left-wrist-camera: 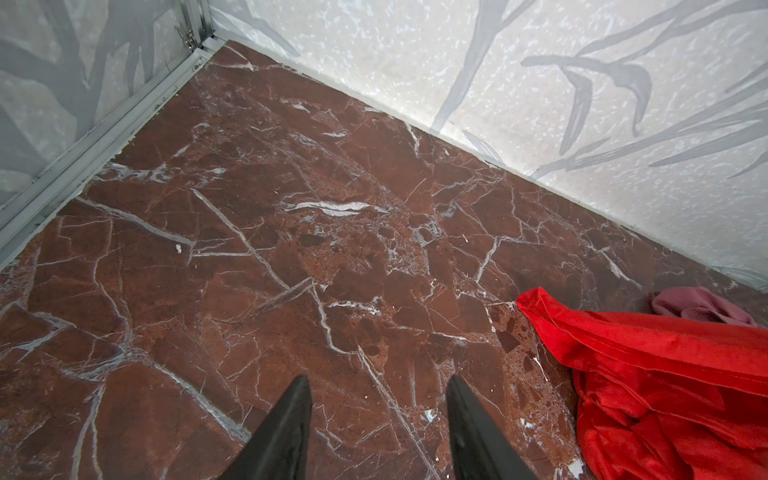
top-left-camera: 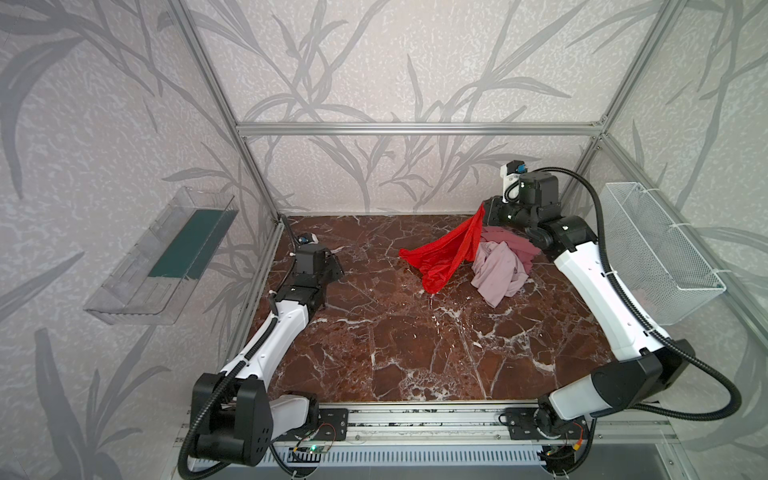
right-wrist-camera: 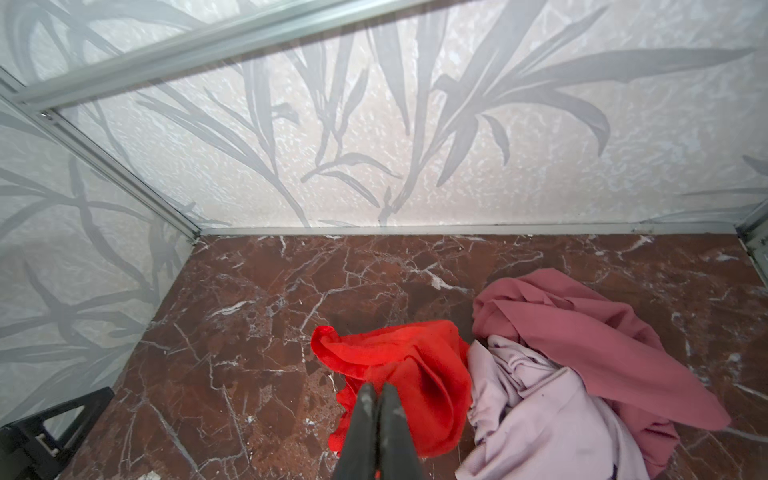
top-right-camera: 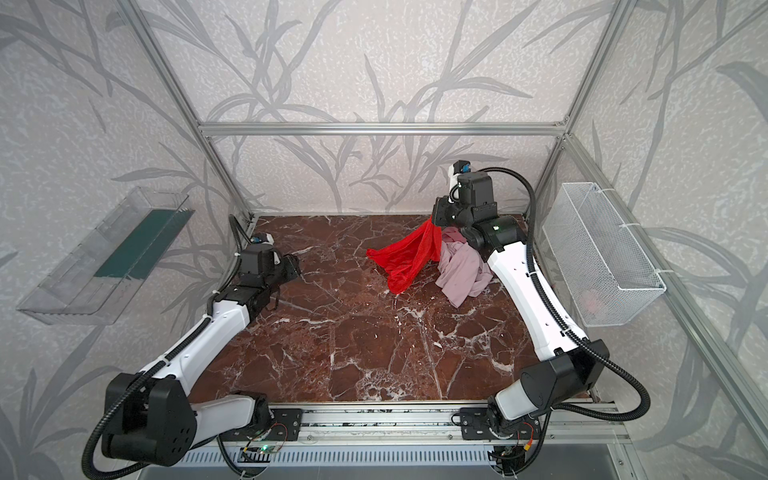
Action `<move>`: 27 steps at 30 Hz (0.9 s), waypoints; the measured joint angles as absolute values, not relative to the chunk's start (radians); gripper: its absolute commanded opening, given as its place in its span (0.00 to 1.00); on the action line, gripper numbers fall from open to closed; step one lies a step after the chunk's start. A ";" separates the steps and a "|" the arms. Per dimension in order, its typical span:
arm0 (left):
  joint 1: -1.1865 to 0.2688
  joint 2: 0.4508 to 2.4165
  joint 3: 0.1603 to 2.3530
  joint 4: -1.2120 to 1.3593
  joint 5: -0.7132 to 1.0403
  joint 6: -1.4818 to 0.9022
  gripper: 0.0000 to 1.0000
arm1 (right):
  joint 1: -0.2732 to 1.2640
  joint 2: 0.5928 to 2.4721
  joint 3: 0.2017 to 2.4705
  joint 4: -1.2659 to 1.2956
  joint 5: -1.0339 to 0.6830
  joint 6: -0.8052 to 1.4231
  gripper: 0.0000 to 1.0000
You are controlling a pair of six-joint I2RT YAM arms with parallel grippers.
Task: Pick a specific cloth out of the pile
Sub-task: 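Lift the red shirt with the right gripper and carry it toward the left arm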
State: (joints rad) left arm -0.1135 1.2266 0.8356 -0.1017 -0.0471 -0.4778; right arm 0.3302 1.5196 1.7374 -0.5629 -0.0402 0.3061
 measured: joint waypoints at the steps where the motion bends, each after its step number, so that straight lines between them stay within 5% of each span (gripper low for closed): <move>1: -0.114 1.222 0.838 -0.103 -0.046 -0.480 0.51 | 0.330 1.520 1.755 -0.568 -0.053 0.306 0.00; 16: -0.182 1.132 0.955 -0.241 -0.061 -0.459 0.51 | 0.352 1.532 2.084 -0.661 -0.303 0.296 0.00; 27: -0.180 1.049 1.034 -0.384 -0.094 -0.425 0.52 | 0.504 1.704 2.502 -0.803 -0.423 0.253 0.00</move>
